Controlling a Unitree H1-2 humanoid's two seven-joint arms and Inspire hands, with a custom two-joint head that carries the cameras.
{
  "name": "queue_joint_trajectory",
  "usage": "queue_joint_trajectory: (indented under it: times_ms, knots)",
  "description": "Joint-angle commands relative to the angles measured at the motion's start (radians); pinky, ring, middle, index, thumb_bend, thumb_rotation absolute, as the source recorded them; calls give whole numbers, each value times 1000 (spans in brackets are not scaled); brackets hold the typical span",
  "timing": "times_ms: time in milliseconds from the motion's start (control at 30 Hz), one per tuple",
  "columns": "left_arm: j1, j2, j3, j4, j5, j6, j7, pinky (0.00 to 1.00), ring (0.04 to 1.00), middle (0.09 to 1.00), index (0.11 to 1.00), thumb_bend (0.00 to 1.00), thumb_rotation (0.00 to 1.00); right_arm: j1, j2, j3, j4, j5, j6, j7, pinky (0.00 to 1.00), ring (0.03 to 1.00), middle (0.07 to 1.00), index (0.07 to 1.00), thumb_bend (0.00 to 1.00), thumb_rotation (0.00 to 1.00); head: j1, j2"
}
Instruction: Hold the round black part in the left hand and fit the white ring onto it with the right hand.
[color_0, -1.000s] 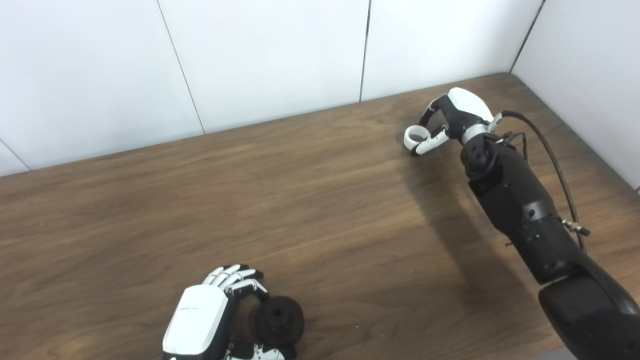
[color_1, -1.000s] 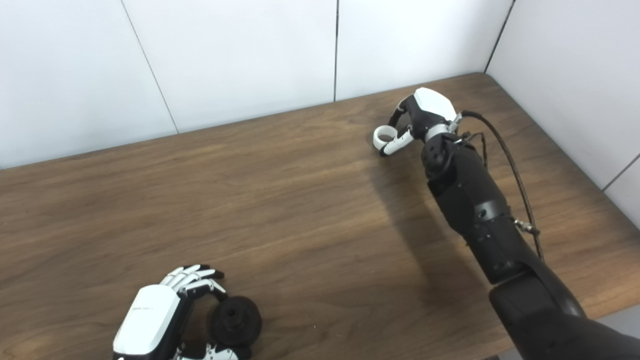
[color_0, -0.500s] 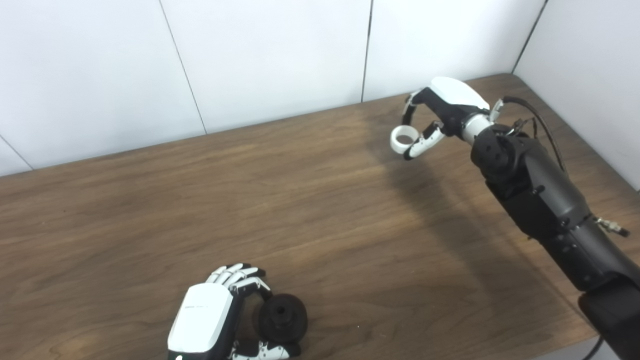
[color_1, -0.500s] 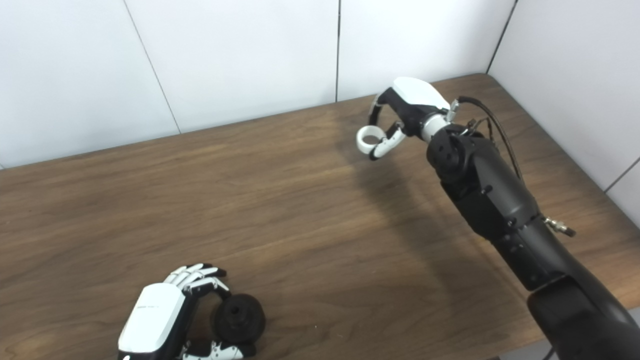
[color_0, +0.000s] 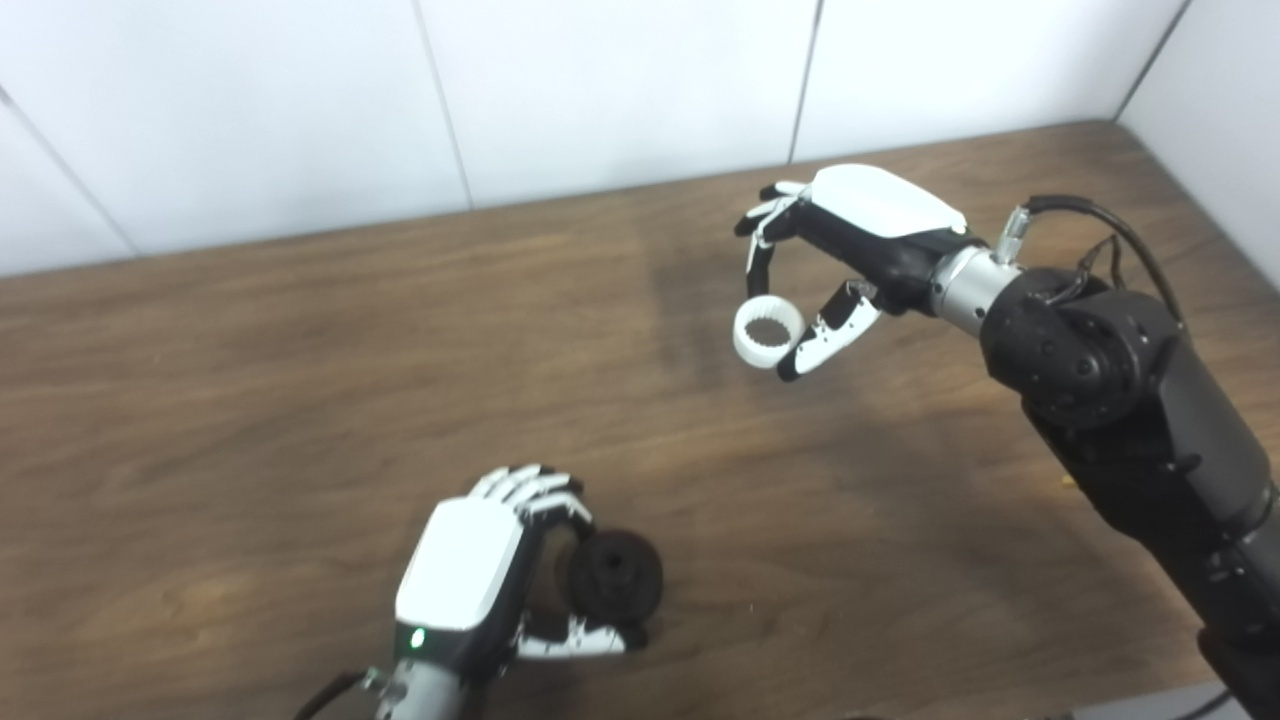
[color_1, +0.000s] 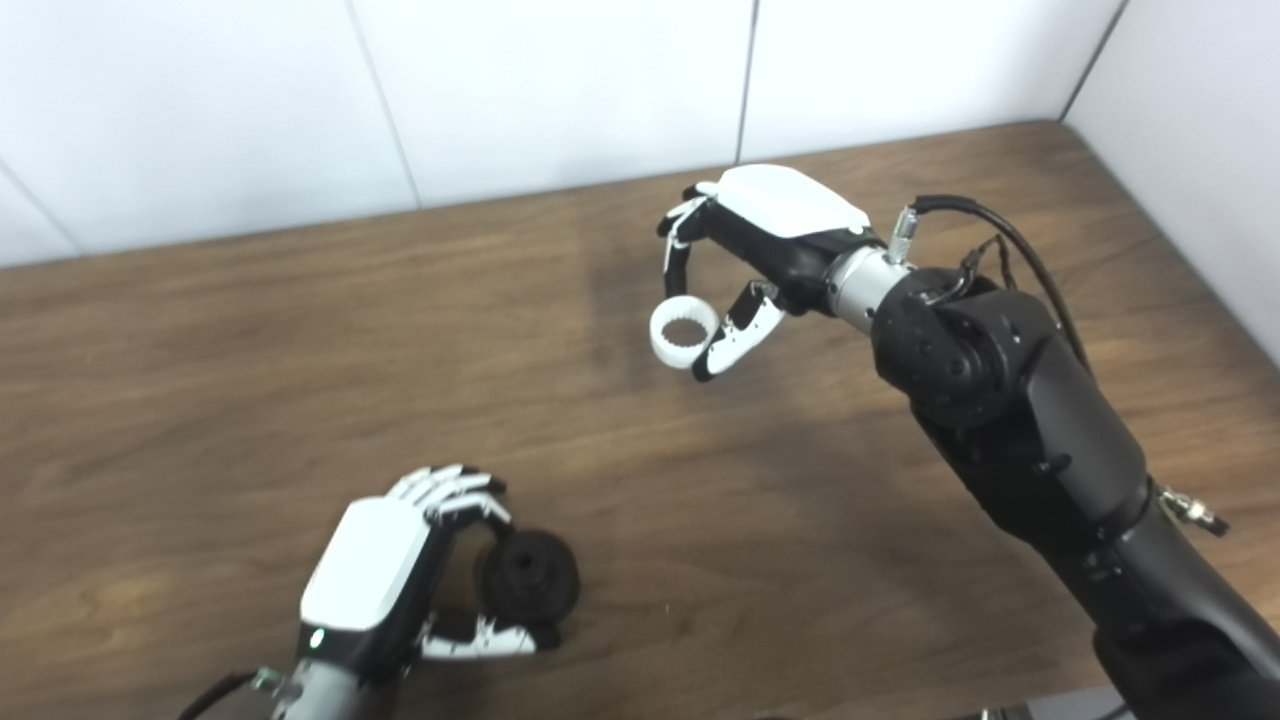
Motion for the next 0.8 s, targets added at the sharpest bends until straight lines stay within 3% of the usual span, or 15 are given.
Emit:
queue_joint_trajectory:
  times_ms: [0,367,767]
  knots:
    - [0,-3,-18,18,23,6,-28,854,832,774,485,521,52,-19,3,-20,-70,2,3,17,976,957,848,483,525,142,8,6]
    - [-29,-13,-28,2,26,37,-69,861,839,775,486,520,52,30,76,-13,-198,15,0,103,1000,961,865,482,525,142,52,83]
    - [-38,-22,-27,-6,30,49,-93,864,838,772,486,519,53,70,123,32,-236,9,-37,114,1000,974,865,481,523,143,64,106]
